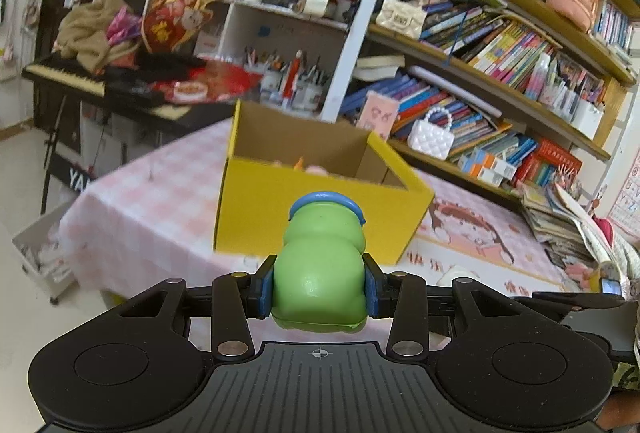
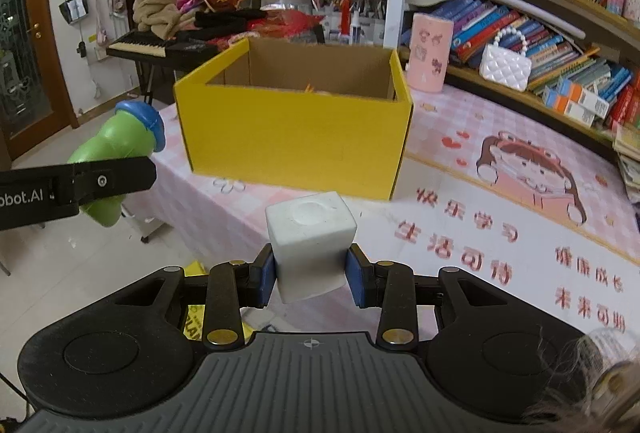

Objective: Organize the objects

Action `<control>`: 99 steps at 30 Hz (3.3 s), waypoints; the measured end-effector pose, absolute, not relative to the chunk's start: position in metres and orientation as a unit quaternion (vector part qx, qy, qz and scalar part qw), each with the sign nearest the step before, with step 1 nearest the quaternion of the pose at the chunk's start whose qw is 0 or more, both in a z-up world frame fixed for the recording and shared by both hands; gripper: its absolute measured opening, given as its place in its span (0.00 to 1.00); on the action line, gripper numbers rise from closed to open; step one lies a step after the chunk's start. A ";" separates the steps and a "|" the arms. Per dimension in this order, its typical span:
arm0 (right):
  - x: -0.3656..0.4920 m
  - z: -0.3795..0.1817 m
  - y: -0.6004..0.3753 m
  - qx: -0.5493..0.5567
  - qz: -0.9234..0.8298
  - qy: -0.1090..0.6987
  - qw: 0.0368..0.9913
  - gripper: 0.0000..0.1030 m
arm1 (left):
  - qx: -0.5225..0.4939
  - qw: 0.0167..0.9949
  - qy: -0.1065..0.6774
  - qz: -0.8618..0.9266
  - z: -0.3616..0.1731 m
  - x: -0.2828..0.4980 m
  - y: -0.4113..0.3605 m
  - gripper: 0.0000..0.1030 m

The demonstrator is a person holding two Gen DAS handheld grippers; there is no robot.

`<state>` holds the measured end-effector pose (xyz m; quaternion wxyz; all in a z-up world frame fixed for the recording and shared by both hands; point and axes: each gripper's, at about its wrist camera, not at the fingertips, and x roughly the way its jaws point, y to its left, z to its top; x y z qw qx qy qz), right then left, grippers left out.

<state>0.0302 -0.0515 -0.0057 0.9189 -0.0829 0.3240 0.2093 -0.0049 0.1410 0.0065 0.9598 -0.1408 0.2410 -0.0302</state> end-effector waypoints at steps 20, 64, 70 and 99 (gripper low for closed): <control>0.126 0.055 -0.027 -0.078 0.202 0.217 0.952 0.33 | -0.146 0.977 0.152 -0.031 0.060 0.093 0.146 0.39; 0.089 0.015 -0.131 -0.045 0.033 0.244 0.968 0.72 | -0.113 0.967 0.228 0.011 0.026 0.067 0.074 0.93; 0.045 0.003 -0.148 -0.034 -0.010 0.276 0.961 0.78 | -0.082 0.961 0.262 -0.036 0.015 0.045 0.046 0.95; -0.015 -0.013 -0.173 0.027 -0.099 0.307 0.946 0.92 | 0.041 0.952 0.301 -0.043 -0.005 0.009 -0.003 1.00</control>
